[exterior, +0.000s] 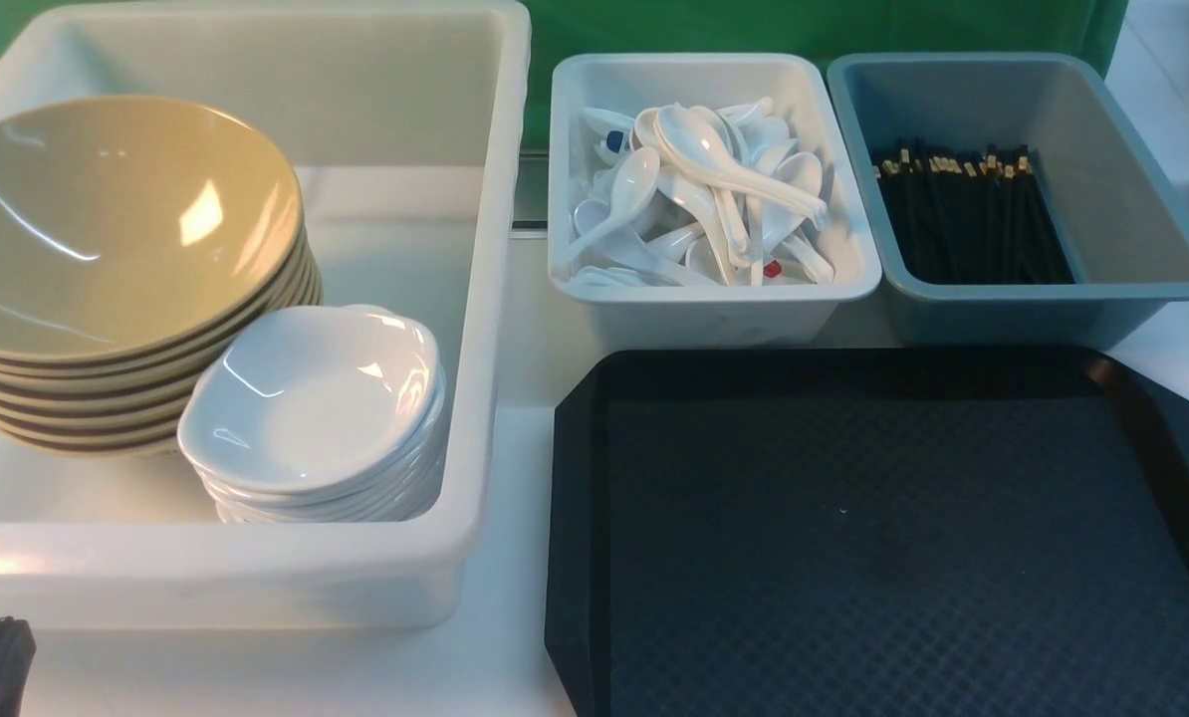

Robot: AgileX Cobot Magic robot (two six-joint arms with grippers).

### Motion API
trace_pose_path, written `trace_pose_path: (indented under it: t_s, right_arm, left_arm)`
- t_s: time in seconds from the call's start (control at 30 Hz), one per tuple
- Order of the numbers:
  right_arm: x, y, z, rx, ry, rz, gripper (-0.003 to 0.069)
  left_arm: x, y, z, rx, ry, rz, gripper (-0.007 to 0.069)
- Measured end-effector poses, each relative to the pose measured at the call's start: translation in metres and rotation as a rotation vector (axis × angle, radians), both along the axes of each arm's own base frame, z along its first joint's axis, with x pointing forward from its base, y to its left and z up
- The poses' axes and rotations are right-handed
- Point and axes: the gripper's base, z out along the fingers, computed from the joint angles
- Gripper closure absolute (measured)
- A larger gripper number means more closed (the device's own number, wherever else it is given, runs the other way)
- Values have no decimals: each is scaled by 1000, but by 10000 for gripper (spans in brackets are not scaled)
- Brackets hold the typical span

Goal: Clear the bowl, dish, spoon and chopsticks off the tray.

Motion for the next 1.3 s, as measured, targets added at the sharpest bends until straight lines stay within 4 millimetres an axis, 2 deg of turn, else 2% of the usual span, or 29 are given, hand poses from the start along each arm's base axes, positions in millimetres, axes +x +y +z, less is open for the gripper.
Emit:
trace_pose_path:
  t_s: [1.3]
  right_arm:
    - [0, 0, 0, 0, 0, 0, 544]
  left_arm:
    - [0, 0, 0, -2, 0, 0, 636]
